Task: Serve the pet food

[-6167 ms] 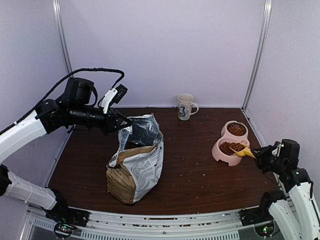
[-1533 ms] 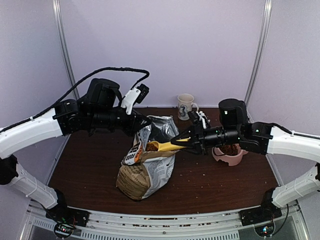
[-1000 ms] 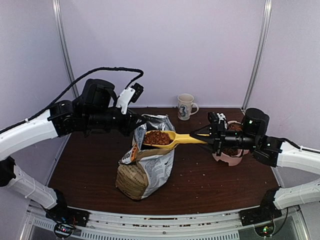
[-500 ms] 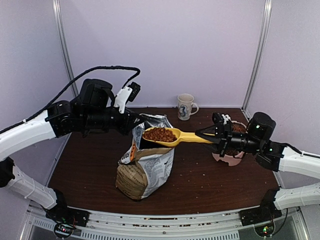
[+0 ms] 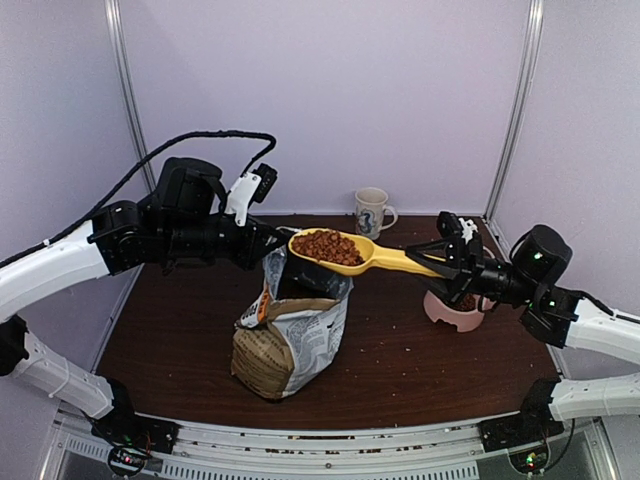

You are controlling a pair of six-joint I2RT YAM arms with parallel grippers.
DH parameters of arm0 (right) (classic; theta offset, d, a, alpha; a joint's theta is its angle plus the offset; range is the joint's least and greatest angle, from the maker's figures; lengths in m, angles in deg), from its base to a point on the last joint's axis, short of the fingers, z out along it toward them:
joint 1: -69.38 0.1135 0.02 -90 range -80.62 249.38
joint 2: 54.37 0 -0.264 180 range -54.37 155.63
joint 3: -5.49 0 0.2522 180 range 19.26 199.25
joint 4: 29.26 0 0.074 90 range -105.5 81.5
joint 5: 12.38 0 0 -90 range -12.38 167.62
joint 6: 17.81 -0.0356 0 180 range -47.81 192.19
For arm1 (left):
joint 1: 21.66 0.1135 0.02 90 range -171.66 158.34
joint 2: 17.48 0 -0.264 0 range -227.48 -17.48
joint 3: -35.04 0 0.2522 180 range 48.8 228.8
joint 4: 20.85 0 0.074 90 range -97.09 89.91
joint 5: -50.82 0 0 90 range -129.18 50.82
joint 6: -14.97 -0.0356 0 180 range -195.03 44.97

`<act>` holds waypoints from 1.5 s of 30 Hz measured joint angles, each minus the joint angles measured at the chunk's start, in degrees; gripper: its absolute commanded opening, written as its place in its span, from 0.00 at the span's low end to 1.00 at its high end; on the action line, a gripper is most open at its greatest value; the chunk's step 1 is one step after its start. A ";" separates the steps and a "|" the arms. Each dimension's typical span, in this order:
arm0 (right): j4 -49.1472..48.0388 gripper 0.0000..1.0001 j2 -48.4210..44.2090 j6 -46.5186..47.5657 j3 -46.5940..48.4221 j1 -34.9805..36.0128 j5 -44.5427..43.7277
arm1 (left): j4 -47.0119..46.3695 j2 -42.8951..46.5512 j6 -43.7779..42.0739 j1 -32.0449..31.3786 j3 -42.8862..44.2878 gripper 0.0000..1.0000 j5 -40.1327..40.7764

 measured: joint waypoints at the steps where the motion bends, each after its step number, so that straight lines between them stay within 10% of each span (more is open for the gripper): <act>1: -0.04 0.20 0.00 -0.02 -0.07 0.00 0.00 | 0.00 0.00 0.02 0.00 0.00 0.00 -0.02; 25: -8.11 0.19 -1.22 -3.87 -0.92 -3.85 -6.71 | -1.55 2.25 1.09 2.58 -2.82 0.00 -1.57; 45: -9.31 0.19 -10.23 -4.52 -18.12 -40.72 -11.54 | -1.20 3.45 0.39 4.81 -3.63 0.00 -4.31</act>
